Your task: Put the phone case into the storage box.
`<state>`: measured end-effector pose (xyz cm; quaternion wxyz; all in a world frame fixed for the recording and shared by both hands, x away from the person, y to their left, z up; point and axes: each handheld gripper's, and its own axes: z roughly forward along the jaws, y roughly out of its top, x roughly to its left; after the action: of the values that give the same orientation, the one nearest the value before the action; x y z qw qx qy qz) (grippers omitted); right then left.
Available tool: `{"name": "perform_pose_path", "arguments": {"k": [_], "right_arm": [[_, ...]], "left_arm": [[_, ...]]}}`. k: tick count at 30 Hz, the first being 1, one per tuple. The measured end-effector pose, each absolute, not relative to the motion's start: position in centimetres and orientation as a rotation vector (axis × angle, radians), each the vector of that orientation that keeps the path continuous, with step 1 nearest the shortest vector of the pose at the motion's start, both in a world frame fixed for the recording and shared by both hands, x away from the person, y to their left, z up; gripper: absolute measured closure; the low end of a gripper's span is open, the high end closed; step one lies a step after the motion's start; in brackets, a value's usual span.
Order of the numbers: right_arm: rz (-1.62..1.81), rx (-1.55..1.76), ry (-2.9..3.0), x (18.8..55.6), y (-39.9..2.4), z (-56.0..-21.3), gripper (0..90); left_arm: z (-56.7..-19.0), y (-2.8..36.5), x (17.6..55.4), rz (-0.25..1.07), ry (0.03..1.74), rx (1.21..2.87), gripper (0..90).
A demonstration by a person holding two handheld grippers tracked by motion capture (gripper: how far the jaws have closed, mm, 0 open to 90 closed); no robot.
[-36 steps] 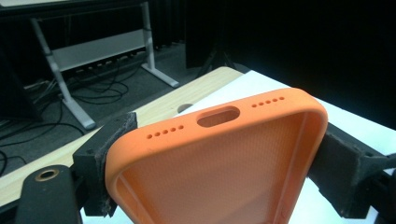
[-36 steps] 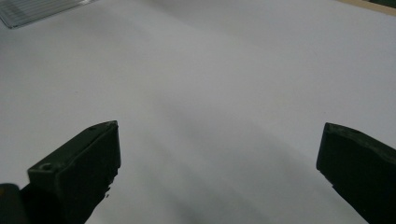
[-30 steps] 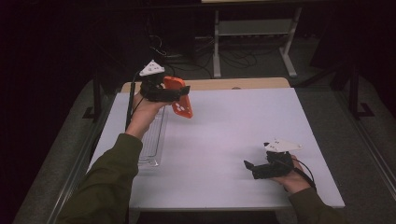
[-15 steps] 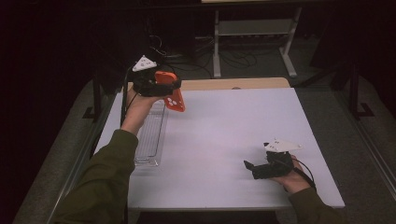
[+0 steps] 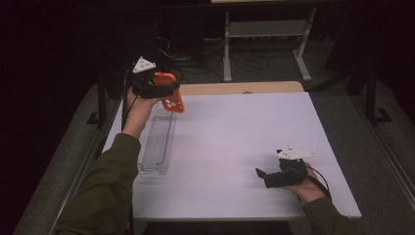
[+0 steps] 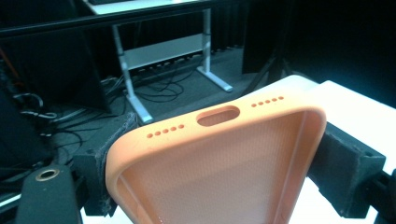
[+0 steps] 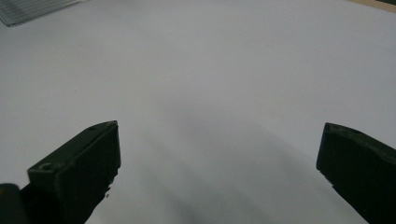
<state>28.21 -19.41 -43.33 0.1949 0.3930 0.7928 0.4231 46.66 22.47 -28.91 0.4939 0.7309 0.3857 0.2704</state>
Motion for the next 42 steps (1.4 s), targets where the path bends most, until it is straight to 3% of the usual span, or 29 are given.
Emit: {"name": "perform_pose_path", "arguments": {"k": [28, 42], "right_arm": [[1.187, 1.105, 2.219, 28.2, -19.5, -43.3, 0.0], [1.189, 1.107, 2.218, 28.2, -19.6, -43.3, 0.0]], "left_arm": [[-31.3, 25.6, 48.9, 0.770, 1.128, 1.767, 15.4], [-33.3, 25.2, 49.7, 0.786, 1.179, 1.800, 15.3]]}}
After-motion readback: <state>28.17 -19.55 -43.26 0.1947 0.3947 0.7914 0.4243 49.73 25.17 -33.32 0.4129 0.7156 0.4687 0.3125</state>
